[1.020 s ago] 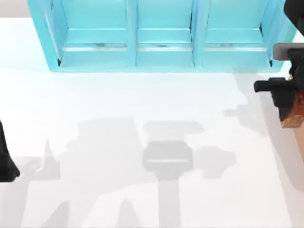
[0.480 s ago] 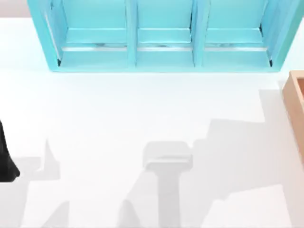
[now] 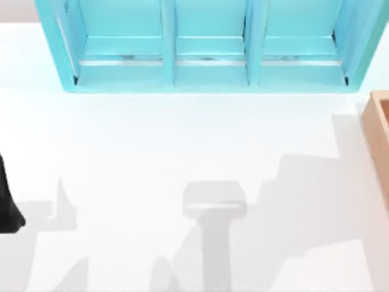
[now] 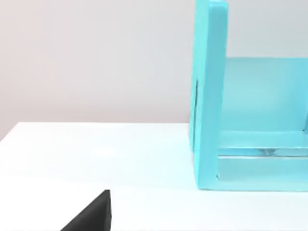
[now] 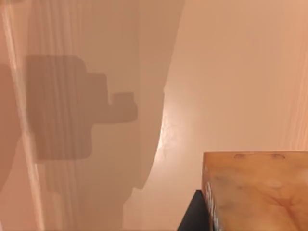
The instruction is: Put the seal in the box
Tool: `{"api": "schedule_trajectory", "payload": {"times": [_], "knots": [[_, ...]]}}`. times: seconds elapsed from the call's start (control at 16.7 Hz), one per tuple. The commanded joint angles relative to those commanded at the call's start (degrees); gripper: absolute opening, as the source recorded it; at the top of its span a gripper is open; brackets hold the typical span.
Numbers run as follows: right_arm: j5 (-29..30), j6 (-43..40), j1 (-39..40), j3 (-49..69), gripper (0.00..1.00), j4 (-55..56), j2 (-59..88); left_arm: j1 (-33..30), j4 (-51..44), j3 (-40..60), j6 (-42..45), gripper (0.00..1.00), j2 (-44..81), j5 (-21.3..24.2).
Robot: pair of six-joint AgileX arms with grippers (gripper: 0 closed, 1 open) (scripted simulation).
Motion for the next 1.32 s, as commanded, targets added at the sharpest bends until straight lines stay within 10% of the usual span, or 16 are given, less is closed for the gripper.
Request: {"api": "schedule_trajectory", "payload": {"times": [0.6,1.32], "knots": [[0.0,0.1,0.0,-10.6,0.00,12.1,1.0,0.0,0.0,0.0,0.0,1.00,0.0,0.0],[0.0,0.1,0.0,-10.6,0.90,12.1,1.0,0.0,0.0,0.0,0.0,1.00,0.0,0.0]]}}
